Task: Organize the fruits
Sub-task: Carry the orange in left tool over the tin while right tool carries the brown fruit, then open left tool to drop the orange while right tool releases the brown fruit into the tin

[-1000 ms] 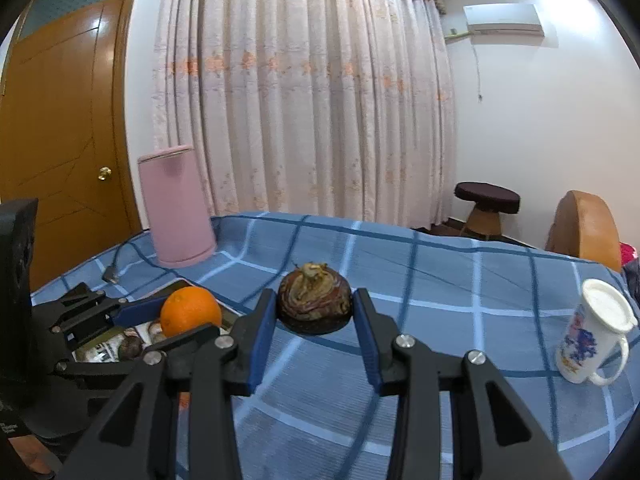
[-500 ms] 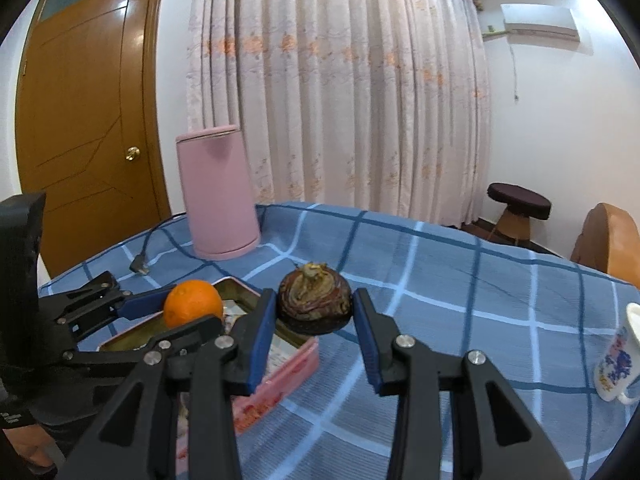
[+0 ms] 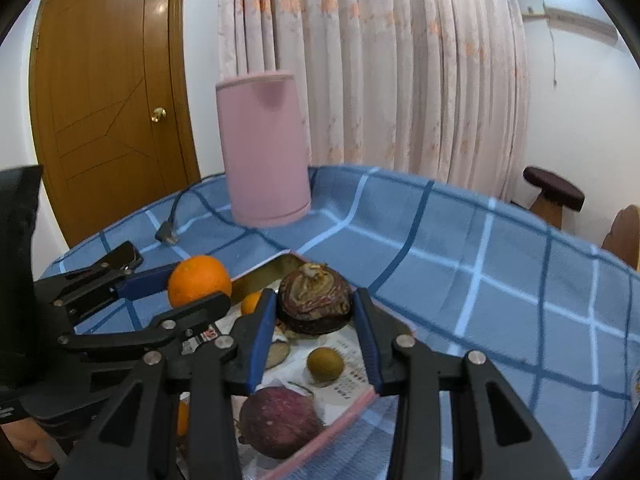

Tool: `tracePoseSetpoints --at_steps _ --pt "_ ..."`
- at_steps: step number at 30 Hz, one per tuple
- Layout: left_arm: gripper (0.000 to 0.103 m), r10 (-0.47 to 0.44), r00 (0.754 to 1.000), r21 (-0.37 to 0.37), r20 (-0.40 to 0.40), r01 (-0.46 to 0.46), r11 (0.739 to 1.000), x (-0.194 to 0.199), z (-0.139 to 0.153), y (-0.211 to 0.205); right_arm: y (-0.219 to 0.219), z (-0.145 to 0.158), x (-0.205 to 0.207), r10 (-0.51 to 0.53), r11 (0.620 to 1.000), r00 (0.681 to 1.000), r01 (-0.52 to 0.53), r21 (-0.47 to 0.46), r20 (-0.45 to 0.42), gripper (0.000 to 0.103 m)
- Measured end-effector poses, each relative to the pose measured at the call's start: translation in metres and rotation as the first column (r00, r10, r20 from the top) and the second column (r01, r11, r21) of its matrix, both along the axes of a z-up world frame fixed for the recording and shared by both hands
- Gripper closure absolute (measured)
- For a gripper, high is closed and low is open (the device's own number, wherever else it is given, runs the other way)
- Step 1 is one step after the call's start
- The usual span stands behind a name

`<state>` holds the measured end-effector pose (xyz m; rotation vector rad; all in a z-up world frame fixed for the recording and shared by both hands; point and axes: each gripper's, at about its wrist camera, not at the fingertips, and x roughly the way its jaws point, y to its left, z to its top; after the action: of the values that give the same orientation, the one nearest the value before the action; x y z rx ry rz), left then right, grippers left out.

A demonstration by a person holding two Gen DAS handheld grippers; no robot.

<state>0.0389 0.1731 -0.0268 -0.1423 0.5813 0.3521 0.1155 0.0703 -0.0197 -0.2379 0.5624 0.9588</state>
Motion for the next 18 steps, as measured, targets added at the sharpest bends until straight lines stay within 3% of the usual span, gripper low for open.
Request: tracePoseSetpoints --at_steps 18 --pt "0.054 -0.016 1.000 -0.005 -0.025 0.016 1.000 -0.002 -0.012 0.001 0.013 -0.029 0.003 -0.020 0.996 0.999 0.018 -0.093 -0.025 0.061"
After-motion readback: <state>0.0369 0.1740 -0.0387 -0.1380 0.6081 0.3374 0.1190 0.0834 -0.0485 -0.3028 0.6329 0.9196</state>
